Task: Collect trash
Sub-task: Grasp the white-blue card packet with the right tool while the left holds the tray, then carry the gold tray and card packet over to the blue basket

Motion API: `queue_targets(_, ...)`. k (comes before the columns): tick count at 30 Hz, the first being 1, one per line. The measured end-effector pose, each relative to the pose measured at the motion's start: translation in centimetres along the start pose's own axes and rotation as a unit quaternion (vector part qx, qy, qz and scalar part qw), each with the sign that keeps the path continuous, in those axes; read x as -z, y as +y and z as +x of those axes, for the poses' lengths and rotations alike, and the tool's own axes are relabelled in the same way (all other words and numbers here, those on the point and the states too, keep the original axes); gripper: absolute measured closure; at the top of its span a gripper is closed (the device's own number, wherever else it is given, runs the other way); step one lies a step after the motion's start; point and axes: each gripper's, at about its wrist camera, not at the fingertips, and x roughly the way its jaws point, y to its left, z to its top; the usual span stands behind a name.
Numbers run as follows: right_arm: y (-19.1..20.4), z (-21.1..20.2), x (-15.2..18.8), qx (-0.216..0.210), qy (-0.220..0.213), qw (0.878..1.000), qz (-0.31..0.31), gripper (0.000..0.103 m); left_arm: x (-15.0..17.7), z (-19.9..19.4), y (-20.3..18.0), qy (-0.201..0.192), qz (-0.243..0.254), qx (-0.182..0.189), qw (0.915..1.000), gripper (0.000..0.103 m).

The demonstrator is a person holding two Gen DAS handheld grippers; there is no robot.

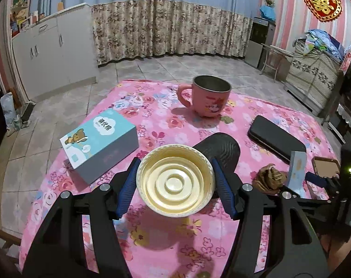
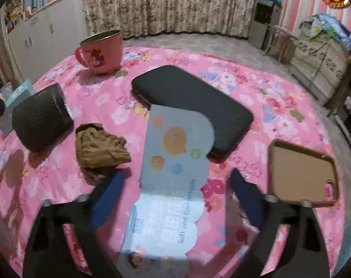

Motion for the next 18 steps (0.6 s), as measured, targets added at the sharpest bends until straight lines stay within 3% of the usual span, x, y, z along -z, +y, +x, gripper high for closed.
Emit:
queue_targets(4, -0.4, -0.4, 0.2, -0.015, -0.004, 1.0, 0.008, 0.048, 0.0, 0.4, 0.4, 0.005, -0.006, 0.002, 1.0, 0.042)
queue_targets(18, -2.9, -5.9, 2.4, 0.005, -0.058, 0.998, 0.001, 0.048, 0.1, 0.4, 0.1, 0.002, 0.001, 0.005, 1.0, 0.042)
